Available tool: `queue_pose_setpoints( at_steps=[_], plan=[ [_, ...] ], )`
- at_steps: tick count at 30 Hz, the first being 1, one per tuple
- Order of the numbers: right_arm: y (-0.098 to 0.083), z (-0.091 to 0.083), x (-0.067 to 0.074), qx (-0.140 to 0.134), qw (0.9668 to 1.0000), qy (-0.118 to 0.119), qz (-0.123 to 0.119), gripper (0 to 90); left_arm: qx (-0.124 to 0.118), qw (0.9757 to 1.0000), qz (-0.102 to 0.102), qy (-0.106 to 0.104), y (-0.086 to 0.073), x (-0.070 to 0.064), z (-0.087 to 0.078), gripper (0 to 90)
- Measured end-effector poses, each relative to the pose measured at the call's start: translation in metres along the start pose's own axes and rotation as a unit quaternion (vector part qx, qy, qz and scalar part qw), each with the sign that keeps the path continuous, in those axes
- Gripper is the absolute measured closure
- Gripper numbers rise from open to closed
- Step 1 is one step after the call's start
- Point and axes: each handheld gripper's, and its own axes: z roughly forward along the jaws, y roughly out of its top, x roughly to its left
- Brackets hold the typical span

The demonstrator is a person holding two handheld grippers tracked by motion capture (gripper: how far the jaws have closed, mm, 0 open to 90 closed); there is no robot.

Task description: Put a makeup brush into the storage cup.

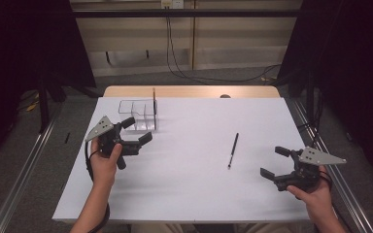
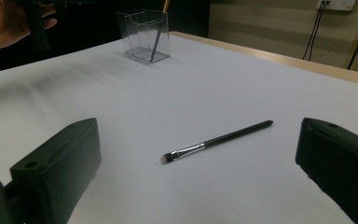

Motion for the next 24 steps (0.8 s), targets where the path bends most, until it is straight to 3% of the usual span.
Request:
queue_pose_setpoints(
  at_steps=[24],
  plan=[
    [0.003,0.009,-0.001,-0.001,0.9999,0.01,-0.002,0.0,0.01,0.9998,0.016,0.001,-0.005,-0.004,-0.029,0.0]
  ],
)
